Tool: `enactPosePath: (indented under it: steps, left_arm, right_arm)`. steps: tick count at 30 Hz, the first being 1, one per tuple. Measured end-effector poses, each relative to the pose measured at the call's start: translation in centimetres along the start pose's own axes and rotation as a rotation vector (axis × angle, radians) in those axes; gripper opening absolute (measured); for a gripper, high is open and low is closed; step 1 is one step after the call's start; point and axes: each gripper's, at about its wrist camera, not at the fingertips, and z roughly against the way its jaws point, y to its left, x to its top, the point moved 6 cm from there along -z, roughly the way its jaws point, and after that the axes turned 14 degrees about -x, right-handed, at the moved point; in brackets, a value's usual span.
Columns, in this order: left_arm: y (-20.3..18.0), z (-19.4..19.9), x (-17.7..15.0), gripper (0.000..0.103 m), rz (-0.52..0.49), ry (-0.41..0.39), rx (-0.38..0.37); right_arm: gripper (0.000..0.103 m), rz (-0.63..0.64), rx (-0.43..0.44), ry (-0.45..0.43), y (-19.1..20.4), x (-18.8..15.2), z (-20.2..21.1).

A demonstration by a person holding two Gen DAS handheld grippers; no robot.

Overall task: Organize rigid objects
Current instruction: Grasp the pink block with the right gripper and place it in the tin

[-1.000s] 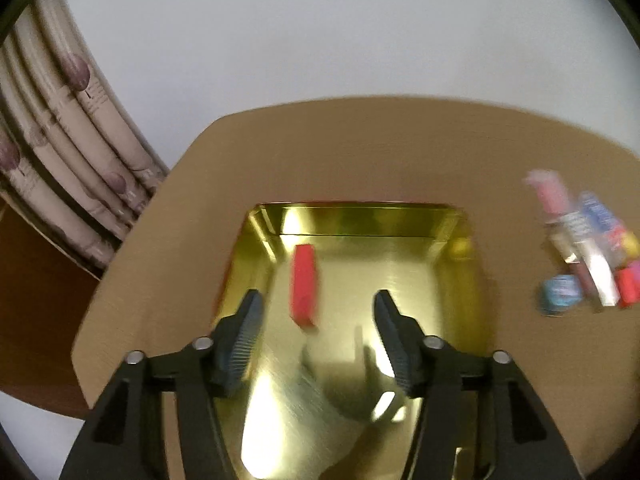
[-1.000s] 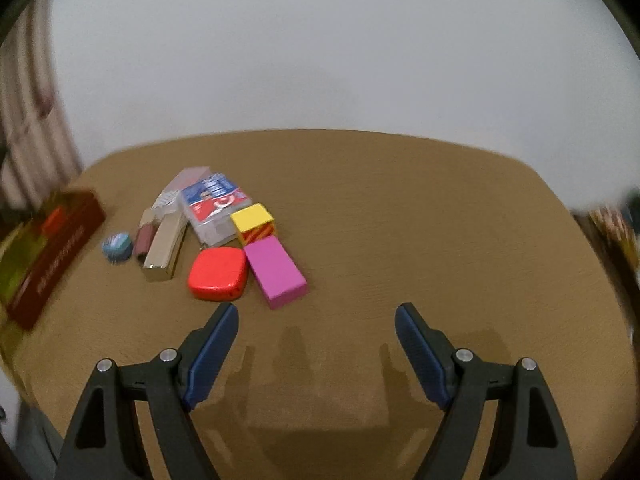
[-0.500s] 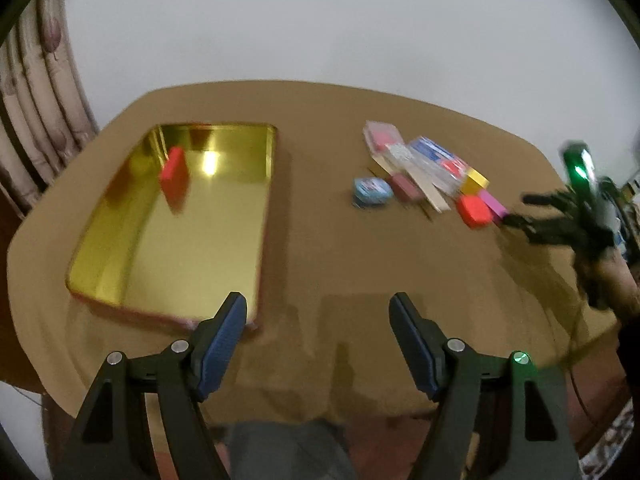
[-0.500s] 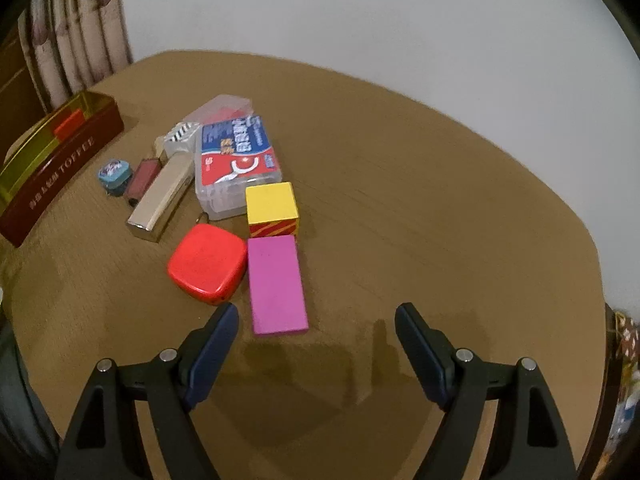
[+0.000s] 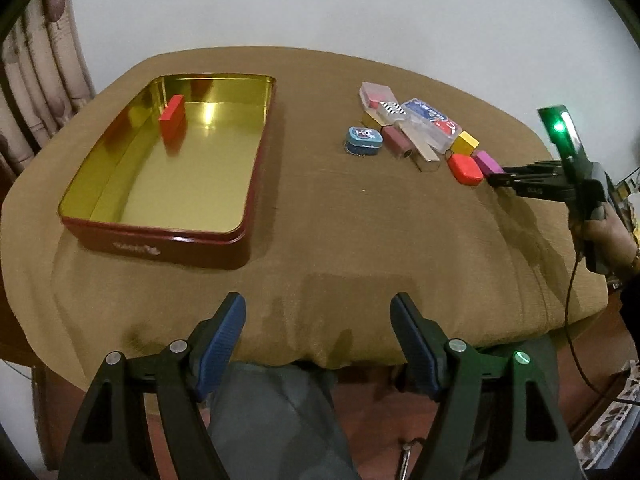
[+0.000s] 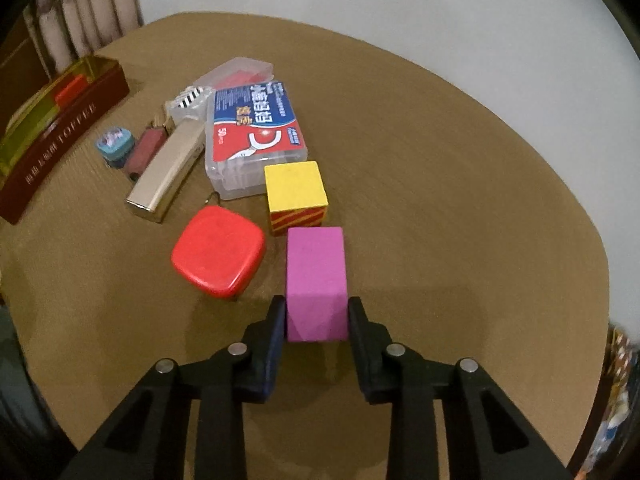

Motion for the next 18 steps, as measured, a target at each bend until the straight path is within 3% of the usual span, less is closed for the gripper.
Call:
enactPosePath:
  steps: [5, 9, 14, 18]
  left_arm:
    - [0.6, 1.9, -1.1, 0.071, -0.001, -0.054, 0.010]
    - [1.6, 3.0, -1.8, 0.071, 0.007, -0.091, 0.065]
    - [3.8, 4.1, -2.8, 0.075, 0.056, -0.114, 0.115]
    - [6.0, 5.3, -3.8, 0.075, 0.082, -0.129, 0.146]
  right_arm:
    - [0.030, -0.105, 0.065, -0.042, -0.7, -0.8, 4.4]
    - [0.030, -0.114, 0.156, -0.115, 1.9, 2.1, 9.4]
    - [0.030, -0.083, 0.356, -0.186, 9.5, 8.9, 14.3]
    - [0.030, -0.052, 0.446, -0.161, 17.7, 14.3, 13.9]
